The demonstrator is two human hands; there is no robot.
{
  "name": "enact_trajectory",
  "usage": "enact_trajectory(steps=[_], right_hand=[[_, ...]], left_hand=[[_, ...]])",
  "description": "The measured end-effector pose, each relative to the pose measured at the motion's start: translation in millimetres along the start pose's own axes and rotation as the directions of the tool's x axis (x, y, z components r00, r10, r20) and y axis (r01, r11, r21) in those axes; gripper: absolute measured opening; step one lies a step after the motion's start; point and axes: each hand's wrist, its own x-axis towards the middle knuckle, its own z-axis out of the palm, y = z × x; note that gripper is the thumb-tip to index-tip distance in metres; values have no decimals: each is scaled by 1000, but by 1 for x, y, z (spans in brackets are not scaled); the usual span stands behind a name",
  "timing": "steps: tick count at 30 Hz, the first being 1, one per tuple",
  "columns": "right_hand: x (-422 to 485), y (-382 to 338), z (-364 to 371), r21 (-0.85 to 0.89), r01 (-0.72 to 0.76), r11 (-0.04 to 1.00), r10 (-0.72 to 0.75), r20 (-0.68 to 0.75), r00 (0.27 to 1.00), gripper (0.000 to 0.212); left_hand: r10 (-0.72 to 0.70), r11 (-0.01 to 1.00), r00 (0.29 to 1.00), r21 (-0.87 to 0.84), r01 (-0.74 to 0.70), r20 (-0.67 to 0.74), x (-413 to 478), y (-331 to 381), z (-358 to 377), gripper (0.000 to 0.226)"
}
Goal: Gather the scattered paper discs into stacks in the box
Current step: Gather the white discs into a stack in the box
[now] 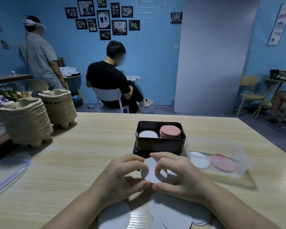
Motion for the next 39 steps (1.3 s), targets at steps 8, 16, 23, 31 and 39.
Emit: enact_trajectory(steps=[8, 16, 23, 31, 39], right_hand=[[-2, 0, -1, -55, 5, 998, -3, 41, 999, 32], [-5, -3, -1, -3, 6, 1000, -6, 73, 997, 34], [-4, -8, 6, -9, 25, 1000, -24, 135, 990, 29], [-4, -11, 4, -18, 15, 1000, -12, 125, 992, 28], [-4, -2, 3, -53, -2, 999, 9, 131, 991, 35]], left_hand=[[-84, 996, 994, 20, 83, 75, -5, 4, -8, 40], [-229, 973, 969, 61, 224, 93, -25, 18, -27, 9], [-325, 943, 909, 160, 291, 262, -63, 33, -55, 37], [-381, 922, 880, 188, 338, 283, -73, 43, -68, 56], [-224, 973, 971, 80, 218, 81, -47, 36, -53, 46]])
